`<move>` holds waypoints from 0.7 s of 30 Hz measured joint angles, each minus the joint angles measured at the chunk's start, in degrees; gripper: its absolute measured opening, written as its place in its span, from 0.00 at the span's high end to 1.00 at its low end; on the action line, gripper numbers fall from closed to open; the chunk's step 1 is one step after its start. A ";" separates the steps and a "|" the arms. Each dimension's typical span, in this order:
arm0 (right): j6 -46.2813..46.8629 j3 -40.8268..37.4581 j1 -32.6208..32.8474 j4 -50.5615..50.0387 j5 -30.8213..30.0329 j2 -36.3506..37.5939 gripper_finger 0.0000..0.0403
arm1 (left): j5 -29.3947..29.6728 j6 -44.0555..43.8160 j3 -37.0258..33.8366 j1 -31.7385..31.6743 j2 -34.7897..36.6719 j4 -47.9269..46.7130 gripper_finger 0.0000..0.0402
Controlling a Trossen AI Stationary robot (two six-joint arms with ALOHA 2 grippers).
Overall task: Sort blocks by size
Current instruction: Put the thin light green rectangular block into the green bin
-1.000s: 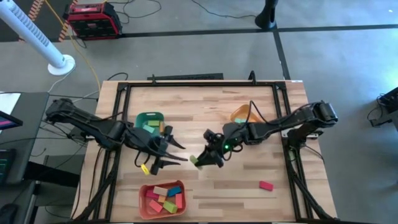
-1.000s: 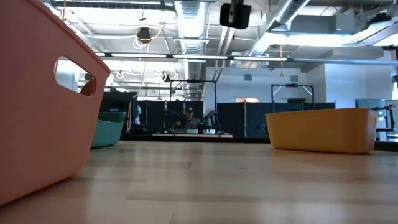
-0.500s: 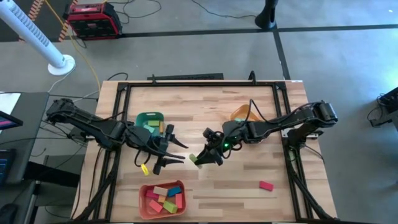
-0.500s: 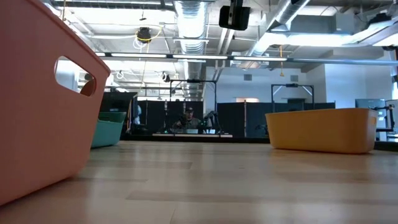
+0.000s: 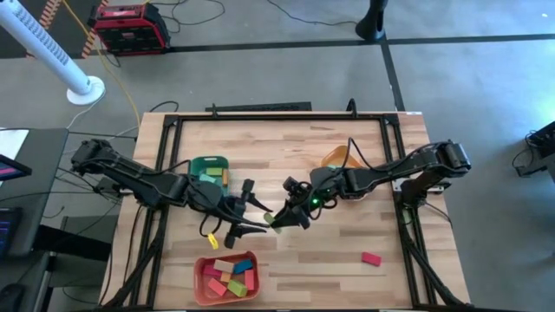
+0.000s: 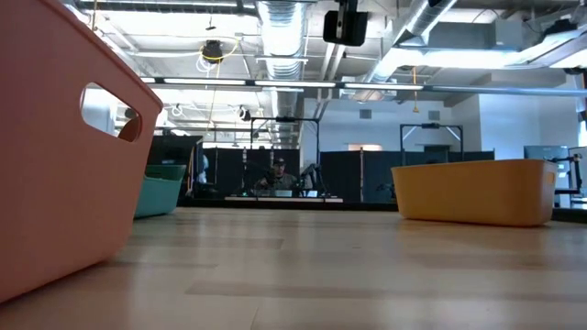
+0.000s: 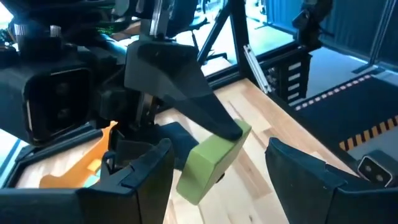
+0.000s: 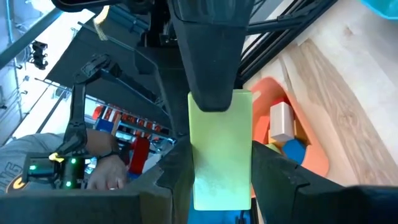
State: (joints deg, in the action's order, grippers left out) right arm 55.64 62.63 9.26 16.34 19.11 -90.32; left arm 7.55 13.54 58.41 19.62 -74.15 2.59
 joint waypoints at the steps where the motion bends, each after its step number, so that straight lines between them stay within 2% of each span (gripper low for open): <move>1: 0.00 0.00 0.02 0.00 0.00 0.00 0.59 | -0.04 0.41 0.00 0.00 0.00 0.00 0.40; 9: 0.00 0.00 -0.16 -0.14 0.00 0.00 0.59 | -2.78 1.50 0.01 -0.41 -0.83 0.27 0.42; 17: 1.53 0.11 -0.39 1.82 -0.02 -2.16 0.59 | -2.89 3.56 0.02 -0.91 -0.96 1.04 0.53; 21: 2.98 0.11 -0.28 7.23 0.12 -5.02 0.59 | -4.10 4.45 0.02 -0.99 -0.94 0.13 0.59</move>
State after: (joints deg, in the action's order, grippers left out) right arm 58.61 62.75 8.98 23.56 19.23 -95.34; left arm 3.45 18.00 58.43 18.62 -75.09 2.73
